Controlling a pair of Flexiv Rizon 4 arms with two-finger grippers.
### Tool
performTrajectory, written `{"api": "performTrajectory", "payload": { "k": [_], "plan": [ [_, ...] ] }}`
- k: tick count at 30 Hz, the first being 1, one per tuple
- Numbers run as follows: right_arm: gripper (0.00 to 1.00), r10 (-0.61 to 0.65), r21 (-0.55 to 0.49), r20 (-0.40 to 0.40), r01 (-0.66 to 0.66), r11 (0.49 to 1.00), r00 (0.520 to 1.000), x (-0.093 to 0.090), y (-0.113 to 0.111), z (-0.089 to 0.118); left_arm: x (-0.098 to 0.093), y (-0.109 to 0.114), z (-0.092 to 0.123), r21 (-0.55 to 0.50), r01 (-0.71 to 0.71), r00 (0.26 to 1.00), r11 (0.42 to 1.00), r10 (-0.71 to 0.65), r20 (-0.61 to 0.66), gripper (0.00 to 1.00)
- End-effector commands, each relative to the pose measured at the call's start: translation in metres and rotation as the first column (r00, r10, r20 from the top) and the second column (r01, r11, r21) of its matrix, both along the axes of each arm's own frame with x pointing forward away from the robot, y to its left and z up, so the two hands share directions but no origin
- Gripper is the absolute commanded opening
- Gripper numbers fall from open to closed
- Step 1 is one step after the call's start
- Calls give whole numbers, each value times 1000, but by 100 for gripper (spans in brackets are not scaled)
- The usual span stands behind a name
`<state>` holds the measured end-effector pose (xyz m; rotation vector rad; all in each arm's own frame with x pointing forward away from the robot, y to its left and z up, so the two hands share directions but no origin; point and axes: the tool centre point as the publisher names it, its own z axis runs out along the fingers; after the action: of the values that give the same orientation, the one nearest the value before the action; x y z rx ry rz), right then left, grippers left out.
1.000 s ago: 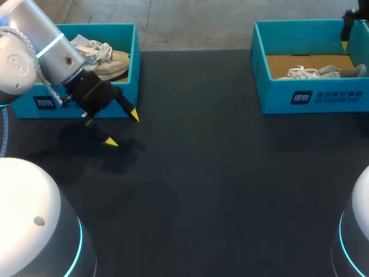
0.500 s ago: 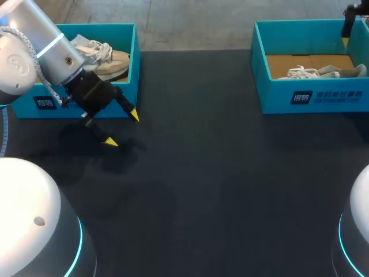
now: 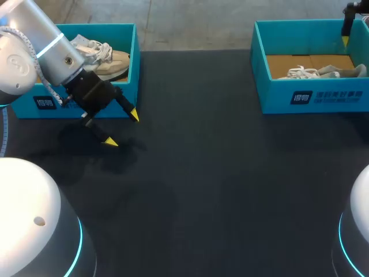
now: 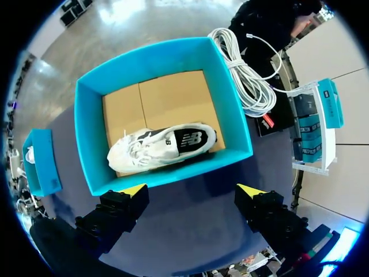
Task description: Take the shoe out of the shoebox, open the shoe tongue, remove and reinsert the insole, then place the shoe into the shoebox
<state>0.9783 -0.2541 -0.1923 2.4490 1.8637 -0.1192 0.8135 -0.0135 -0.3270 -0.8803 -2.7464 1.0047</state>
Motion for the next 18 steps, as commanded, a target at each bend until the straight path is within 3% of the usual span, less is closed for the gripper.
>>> {"api": "performTrajectory", "payload": {
  "k": [1, 13, 18],
  "plan": [
    [100, 0, -1, 0, 0, 1000, 1000, 0, 0, 0, -1, 0, 0, 2, 0, 1000, 1000, 0, 1, 100],
    [100, 0, -1, 0, 0, 1000, 1000, 0, 0, 0, 5, 12, 23, 48, 92, 995, 995, -94, 43, 100],
    [100, 0, -1, 0, 0, 1000, 1000, 0, 0, 0, 18, 23, 39, 84, 123, 988, 989, -129, 79, 100]
  ]
}}
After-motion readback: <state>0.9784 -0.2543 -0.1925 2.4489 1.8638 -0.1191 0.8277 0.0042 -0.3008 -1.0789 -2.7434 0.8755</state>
